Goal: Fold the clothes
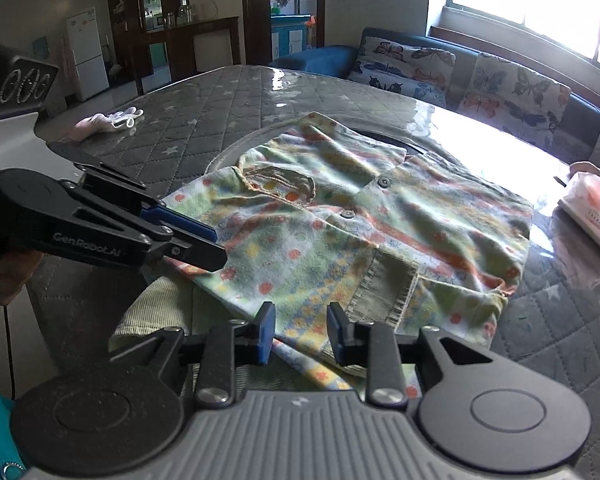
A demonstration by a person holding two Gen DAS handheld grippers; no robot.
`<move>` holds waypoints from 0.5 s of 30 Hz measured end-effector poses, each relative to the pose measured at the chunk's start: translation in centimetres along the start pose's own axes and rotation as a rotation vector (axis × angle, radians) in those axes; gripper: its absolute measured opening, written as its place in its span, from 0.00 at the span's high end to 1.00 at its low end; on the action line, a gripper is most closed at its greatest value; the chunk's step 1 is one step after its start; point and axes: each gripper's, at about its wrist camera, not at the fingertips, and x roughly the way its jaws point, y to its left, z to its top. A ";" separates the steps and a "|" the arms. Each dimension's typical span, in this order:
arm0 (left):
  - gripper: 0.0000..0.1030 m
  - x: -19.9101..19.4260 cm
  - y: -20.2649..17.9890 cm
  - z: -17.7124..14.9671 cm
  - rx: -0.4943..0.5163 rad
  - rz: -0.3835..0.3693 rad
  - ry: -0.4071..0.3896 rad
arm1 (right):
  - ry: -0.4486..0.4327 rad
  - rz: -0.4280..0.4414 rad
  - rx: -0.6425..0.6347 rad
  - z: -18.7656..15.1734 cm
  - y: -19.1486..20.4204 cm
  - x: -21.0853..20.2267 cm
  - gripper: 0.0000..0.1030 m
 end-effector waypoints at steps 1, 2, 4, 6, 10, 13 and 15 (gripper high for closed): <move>0.79 0.2 0.0 -0.2 0.002 0.006 0.006 | 0.004 0.000 0.002 -0.1 0.0 0.2 0.73; 0.79 0.3 0.1 -0.3 0.003 0.013 0.013 | 0.008 -0.001 0.003 -0.2 0.0 0.3 0.73; 0.77 0.1 0.0 -0.3 0.000 0.018 0.016 | 0.010 -0.005 0.005 -0.3 0.1 0.4 0.73; 0.69 -0.4 -0.1 -0.2 -0.001 0.023 0.014 | 0.002 -0.008 0.005 -0.4 0.1 0.0 0.72; 0.66 -2.3 -0.7 0.2 0.012 0.023 0.011 | -0.014 -0.029 -0.019 -0.4 0.1 -1.5 0.63; 0.62 -3.5 -1.5 -0.2 0.026 0.004 0.026 | -0.010 -0.042 -0.028 -0.8 0.0 -2.3 0.61; 0.60 -4.1 -2.0 -0.6 0.037 -0.008 0.038 | -0.004 -0.052 -0.037 -1.3 -0.1 -2.7 0.59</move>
